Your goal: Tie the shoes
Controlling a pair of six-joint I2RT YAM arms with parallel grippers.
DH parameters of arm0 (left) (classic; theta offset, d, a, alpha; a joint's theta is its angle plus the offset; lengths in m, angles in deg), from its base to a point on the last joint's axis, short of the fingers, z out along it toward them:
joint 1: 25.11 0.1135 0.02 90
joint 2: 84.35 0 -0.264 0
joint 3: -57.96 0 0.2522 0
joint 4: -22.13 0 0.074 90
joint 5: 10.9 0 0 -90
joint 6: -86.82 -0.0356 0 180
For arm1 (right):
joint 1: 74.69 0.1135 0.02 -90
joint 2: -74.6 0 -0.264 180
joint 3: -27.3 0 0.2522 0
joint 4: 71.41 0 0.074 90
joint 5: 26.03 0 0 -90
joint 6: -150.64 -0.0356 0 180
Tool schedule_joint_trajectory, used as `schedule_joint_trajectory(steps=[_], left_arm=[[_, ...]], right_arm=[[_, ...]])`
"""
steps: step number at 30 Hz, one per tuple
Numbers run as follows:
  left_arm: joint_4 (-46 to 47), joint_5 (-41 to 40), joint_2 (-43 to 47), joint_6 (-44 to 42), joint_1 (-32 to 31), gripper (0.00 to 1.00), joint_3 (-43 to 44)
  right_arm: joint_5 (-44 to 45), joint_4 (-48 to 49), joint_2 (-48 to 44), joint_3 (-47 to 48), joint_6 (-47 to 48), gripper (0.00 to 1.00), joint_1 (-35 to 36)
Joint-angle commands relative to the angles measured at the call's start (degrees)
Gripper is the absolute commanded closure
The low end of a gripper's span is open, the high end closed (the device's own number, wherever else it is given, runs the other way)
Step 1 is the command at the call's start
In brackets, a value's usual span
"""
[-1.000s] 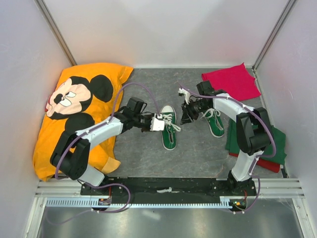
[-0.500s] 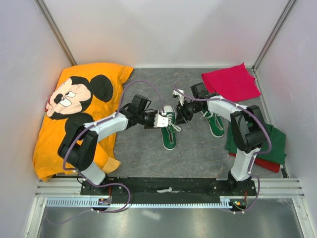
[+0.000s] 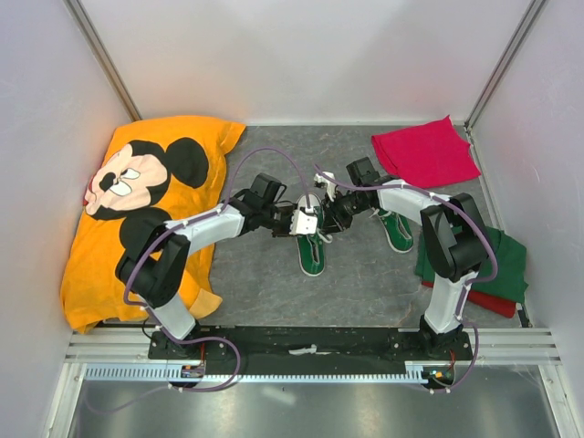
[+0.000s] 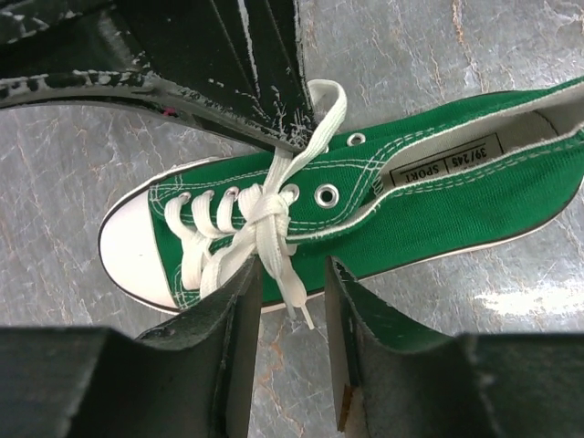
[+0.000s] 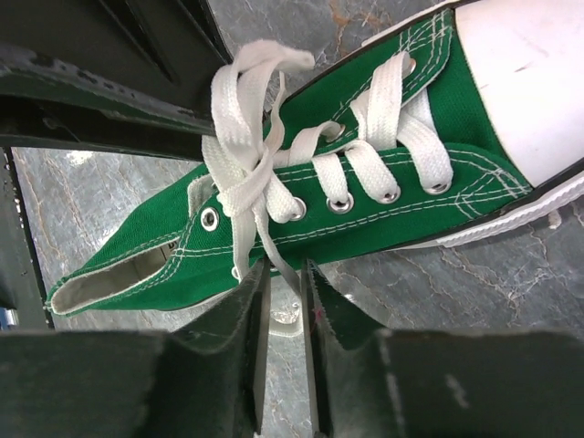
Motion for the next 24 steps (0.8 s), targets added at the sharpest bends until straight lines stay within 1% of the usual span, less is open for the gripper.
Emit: schedule_joint_trajectory(steps=[1, 2, 3, 4, 5, 6, 9, 15, 21, 24], left_arm=[[1.45, 0.09, -1.31, -0.46, -0.39, 0.64, 2.91], [1.36, 0.00, -1.40, -0.28, -0.39, 0.66, 3.08], [1.36, 0.09, -1.49, 0.07, -0.47, 0.76, 3.43], [1.27, 0.00, -1.40, 0.33, -0.48, 0.83, 3.44], [1.10, -0.43, -0.79, 0.60, -0.48, 0.89, 3.44], [1.10, -0.70, -0.35, 0.60, -0.39, 0.98, 2.74], [-0.04, -1.31, 2.81, -0.71, 0.14, 0.98, -0.32], [-3.56, -2.46, 8.17, -3.44, 2.68, 0.98, -5.26], [-6.11, -3.07, 9.85, -5.02, 4.62, 0.98, -7.19], [-7.16, -3.16, 10.11, -7.13, 5.15, 0.98, -8.60]], right_arm=[[-0.94, 1.72, -0.36, -0.48, 0.63, 0.76, 0.22], [-0.94, 1.72, -0.45, -0.56, 0.37, 0.80, 0.22], [-0.94, 1.55, -0.54, -0.48, 0.10, 0.82, 0.22], [-0.94, 1.63, -0.63, -0.56, 0.01, 0.84, 0.22], [-0.94, 1.63, -0.63, -0.65, -0.07, 0.89, 0.13], [-0.94, 1.63, -0.63, -0.65, -0.34, 0.92, 0.22], [-0.85, 1.63, -0.89, -0.83, -0.51, 1.00, 0.13], [0.20, 1.63, -1.24, -0.74, -0.78, 1.00, 0.22], [1.17, 1.72, -2.03, -0.92, -1.74, 1.00, 0.22], [1.52, 1.72, -2.47, -0.83, -2.36, 1.00, 0.05]])
